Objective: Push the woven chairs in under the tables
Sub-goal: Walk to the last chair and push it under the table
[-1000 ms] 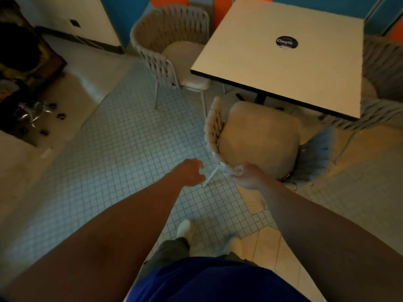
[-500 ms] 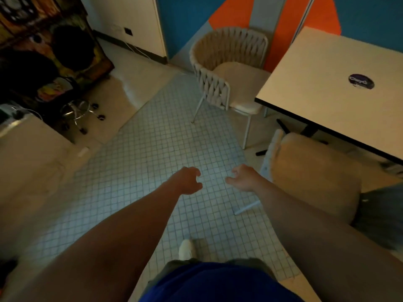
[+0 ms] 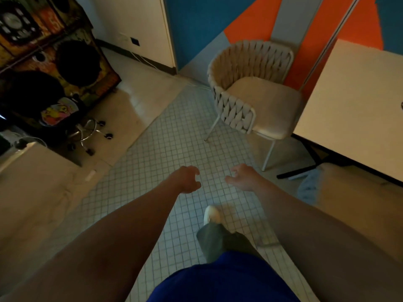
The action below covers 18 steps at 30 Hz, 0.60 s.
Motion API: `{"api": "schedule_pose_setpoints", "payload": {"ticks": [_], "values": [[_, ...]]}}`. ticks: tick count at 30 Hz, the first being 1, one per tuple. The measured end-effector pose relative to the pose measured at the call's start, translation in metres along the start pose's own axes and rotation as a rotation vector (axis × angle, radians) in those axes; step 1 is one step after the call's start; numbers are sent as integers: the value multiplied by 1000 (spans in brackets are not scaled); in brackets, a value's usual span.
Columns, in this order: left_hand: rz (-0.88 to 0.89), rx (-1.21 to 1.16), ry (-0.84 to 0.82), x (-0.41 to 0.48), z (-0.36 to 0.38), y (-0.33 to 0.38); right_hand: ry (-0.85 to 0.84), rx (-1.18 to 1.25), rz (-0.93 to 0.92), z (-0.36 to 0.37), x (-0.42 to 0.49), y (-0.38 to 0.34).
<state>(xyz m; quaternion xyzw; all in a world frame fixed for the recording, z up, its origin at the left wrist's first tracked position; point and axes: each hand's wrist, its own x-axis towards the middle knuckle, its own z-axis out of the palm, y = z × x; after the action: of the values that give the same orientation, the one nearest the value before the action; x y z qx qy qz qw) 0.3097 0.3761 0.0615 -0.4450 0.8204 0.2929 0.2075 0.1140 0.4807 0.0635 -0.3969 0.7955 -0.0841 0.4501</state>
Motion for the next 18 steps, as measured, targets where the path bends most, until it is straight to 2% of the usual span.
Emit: {"api": "schedule_pose_setpoints", "payload": {"ticks": [11, 18], "values": [[0, 4, -24, 163, -162, -12, -21, 21, 51, -109, 163, -103], [84, 126, -86, 278, -251, -39, -49, 104, 87, -155, 263, -161]]}}
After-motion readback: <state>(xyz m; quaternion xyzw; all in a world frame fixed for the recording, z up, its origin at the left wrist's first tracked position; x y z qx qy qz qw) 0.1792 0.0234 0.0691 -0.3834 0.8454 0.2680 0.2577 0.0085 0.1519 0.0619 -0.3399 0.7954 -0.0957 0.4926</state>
